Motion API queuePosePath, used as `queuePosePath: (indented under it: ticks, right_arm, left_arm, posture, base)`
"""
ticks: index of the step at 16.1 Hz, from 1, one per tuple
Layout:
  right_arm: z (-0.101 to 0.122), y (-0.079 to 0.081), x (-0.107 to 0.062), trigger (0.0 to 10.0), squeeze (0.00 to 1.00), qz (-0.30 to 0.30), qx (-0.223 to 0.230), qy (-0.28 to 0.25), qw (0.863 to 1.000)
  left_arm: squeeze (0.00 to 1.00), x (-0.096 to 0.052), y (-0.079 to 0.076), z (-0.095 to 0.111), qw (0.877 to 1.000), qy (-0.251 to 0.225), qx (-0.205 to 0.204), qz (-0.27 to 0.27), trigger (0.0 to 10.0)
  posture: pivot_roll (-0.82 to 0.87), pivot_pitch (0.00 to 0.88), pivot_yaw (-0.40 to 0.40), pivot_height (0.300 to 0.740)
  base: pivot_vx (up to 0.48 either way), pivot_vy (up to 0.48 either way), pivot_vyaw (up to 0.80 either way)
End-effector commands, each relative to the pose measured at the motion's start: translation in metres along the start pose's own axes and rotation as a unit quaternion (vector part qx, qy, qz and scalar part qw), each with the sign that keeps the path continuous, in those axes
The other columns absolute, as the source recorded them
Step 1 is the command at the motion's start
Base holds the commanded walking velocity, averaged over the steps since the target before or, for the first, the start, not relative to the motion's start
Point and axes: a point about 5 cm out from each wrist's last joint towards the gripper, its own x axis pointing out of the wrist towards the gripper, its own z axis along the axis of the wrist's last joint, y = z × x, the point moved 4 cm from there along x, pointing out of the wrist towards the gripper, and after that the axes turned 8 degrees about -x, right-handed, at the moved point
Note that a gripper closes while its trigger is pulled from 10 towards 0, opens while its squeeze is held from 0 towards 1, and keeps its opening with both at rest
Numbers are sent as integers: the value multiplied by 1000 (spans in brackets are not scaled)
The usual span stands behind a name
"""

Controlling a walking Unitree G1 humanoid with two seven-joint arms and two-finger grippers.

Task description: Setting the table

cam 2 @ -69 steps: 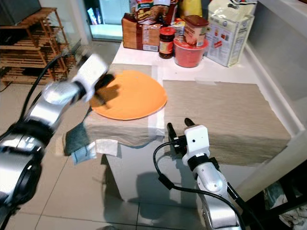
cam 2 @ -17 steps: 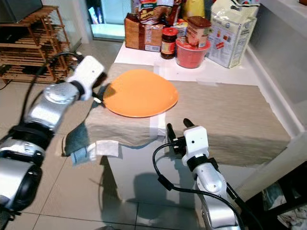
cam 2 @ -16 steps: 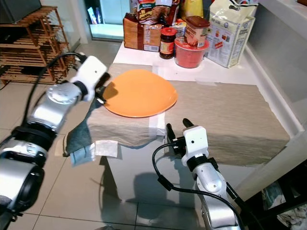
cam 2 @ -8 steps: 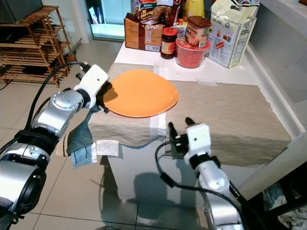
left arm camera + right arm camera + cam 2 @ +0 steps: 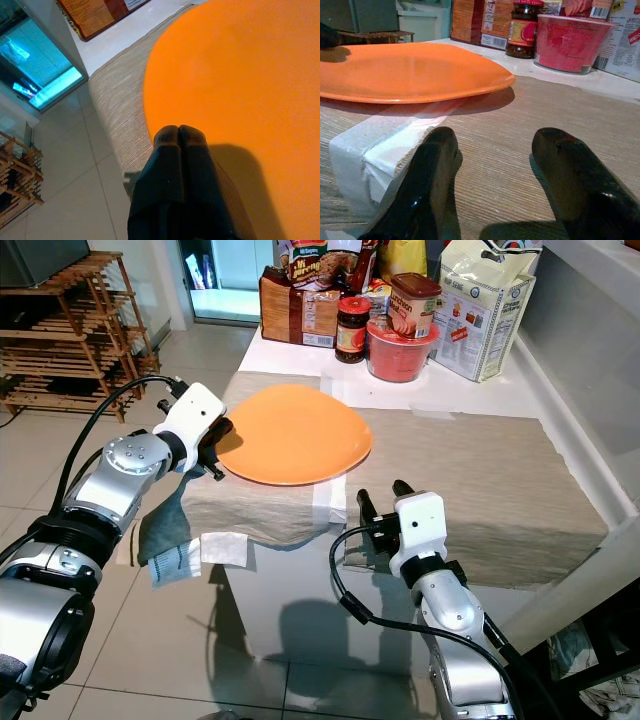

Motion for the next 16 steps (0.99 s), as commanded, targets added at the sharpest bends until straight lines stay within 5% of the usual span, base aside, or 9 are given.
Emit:
queuePosePath:
  ticks: [1,6,16]
  right_arm:
    - [9,-15,4,10000,0,-19,-1,-12,1000]
    - [26,-44,20,10000,0,-57,30,-29,998]
    - [8,-45,38,10000,0,-79,159,15,984]
  left_arm:
    - [0,-1,-8,-19,999,33,4,-17,10000]
    - [0,1,-19,-19,999,24,20,-43,10000]
    - [0,1,-32,-8,996,-12,32,-81,10000]
  posture:
    - [-10,0,12,740]
    - [-3,0,7,740]
    - [17,0,9,740]
  base:
    - [0,0,0]
    - [0,0,0]
    - [0,0,0]
